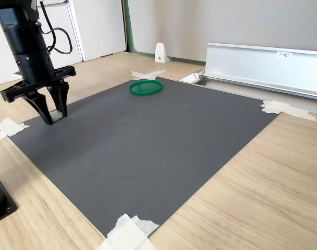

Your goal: Grasp a white terminal and put it on the green lid.

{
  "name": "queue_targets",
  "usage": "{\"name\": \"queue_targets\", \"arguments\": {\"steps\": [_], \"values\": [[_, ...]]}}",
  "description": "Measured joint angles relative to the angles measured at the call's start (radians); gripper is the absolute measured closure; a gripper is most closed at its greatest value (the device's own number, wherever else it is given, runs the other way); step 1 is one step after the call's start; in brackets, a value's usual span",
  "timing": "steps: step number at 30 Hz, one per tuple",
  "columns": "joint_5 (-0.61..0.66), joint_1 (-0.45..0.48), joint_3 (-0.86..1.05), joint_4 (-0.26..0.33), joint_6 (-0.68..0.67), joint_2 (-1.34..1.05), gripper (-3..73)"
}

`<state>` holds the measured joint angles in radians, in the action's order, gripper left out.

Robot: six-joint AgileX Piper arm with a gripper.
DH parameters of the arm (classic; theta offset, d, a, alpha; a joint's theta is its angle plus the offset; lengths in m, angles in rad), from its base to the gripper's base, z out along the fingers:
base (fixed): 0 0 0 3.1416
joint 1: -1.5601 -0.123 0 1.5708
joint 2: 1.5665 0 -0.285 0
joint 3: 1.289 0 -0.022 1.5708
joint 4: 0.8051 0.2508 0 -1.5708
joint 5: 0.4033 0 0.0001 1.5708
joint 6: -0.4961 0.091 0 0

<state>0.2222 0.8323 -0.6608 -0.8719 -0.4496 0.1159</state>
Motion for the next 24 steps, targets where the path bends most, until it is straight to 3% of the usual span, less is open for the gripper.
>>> {"name": "queue_targets", "arguments": {"steps": [6, 11, 24], "values": [[0.000, 0.000, -0.053, -0.012, 0.084, 0.009, 42.5], [0.109, 0.017, -0.201, -0.011, 0.161, 0.013, 42.5], [0.249, 0.293, -0.597, 0.013, 0.120, 0.100, 42.5]]}}
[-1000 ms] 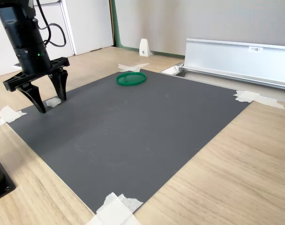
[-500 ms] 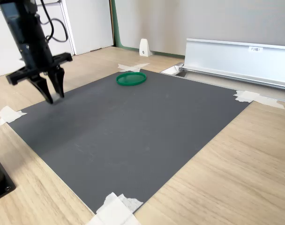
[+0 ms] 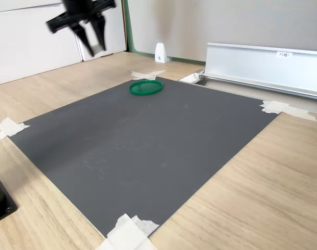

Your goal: Grasp a white terminal and put it on the green lid.

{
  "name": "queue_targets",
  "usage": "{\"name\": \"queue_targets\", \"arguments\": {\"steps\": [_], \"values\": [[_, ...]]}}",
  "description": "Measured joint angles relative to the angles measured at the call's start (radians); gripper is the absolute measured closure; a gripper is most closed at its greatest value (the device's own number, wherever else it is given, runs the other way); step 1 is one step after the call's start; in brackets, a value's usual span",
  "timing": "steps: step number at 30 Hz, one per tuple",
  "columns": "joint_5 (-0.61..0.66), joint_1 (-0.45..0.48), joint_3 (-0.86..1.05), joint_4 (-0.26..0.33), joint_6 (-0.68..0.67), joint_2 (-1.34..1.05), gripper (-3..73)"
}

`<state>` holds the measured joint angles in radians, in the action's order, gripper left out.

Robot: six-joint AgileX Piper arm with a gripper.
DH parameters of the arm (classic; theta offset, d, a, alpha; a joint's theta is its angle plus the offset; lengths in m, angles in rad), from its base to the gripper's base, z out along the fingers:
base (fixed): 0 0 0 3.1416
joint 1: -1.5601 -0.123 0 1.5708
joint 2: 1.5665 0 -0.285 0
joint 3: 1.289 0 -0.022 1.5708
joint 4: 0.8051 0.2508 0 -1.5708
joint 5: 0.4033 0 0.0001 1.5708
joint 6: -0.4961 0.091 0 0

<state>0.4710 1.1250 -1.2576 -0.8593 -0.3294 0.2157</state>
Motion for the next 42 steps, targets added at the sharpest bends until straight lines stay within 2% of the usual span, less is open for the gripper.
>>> {"name": "queue_targets", "arguments": {"steps": [7, 15, 32, 35, 40, 42], "values": [[0.039, 0.080, -0.133, -0.006, 0.031, 0.187, 42.5], [0.040, 0.092, -0.148, -0.029, 0.060, 0.322, 42.5], [-0.021, 0.112, -0.150, -0.095, 0.104, 0.366, 42.0], [-0.021, 0.112, -0.151, -0.096, 0.107, 0.367, 36.7], [-0.032, 0.112, -0.151, -0.102, 0.128, 0.367, 18.1], [-0.031, 0.112, -0.151, -0.091, 0.135, 0.358, 12.9]]}}
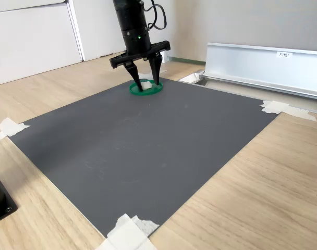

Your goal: Grasp a white terminal and put it on the green lid.

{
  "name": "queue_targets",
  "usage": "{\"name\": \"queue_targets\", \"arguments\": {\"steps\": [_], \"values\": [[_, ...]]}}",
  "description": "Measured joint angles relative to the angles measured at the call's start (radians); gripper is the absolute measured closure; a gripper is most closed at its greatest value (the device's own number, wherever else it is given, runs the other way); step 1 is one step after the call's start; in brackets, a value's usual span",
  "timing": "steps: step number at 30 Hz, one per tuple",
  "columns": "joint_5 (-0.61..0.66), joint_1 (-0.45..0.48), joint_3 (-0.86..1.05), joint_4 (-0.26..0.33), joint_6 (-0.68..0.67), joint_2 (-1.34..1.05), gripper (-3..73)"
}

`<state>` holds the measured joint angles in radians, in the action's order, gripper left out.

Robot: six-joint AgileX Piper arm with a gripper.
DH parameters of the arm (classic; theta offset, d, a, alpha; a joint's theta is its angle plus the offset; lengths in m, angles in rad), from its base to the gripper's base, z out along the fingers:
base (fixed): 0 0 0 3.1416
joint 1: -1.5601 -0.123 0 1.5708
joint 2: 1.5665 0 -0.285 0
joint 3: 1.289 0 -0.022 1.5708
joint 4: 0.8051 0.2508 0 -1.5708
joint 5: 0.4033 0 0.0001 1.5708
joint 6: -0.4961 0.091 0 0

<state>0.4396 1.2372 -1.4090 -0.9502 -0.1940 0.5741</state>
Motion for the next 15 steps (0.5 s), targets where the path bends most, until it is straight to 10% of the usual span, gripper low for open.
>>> {"name": "queue_targets", "arguments": {"steps": [8, 15], "values": [[-0.019, 0.000, 0.000, 0.079, 0.091, -0.182, 14.7], [-0.081, 0.000, 0.035, 0.129, 0.251, -0.425, 49.8]]}}
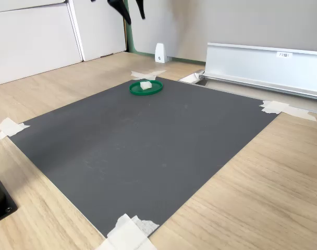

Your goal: Grasp a white terminal and put it on the green lid.

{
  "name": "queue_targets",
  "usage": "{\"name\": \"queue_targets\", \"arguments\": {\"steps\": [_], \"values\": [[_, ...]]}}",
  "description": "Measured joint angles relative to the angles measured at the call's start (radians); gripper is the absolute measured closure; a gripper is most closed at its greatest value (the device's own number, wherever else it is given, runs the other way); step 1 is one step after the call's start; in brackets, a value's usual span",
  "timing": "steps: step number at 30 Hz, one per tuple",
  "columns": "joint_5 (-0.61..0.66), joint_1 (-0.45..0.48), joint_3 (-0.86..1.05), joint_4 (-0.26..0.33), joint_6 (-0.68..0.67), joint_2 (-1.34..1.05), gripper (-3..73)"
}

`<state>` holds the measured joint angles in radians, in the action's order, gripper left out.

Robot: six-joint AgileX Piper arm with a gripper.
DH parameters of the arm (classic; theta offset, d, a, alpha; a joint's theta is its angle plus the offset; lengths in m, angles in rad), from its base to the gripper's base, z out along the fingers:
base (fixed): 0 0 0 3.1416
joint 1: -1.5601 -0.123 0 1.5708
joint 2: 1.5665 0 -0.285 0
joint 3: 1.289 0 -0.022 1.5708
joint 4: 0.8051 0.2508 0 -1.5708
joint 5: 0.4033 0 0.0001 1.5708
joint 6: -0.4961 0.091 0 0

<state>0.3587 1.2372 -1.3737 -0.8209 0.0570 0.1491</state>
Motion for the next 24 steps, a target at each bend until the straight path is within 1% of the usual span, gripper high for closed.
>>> {"name": "queue_targets", "arguments": {"steps": [1, 3, 5, 9, 11, 14, 18, 21, 24], "values": [[-0.022, 0.000, 0.027, 0.004, 0.014, -0.042, 56.3], [-0.076, 0.000, 0.102, 0.007, 0.045, -0.125, 64.5], [-0.147, 0.000, 0.195, 0.007, 0.085, -0.228, 68.2], [-0.318, 0.000, 0.394, 0.016, 0.180, -0.450, 69.8], [-0.381, 0.000, 0.485, 0.016, 0.225, -0.550, 70.0], [-0.426, 0.000, 0.625, 0.022, 0.275, -0.700, 70.0], [-0.434, 0.012, 0.785, 0.030, 0.296, -0.891, 70.0], [-0.434, 0.081, 0.890, 0.033, 0.297, -1.006, 70.0], [-0.434, 0.198, 0.987, 0.033, 0.298, -1.111, 70.2]]}}
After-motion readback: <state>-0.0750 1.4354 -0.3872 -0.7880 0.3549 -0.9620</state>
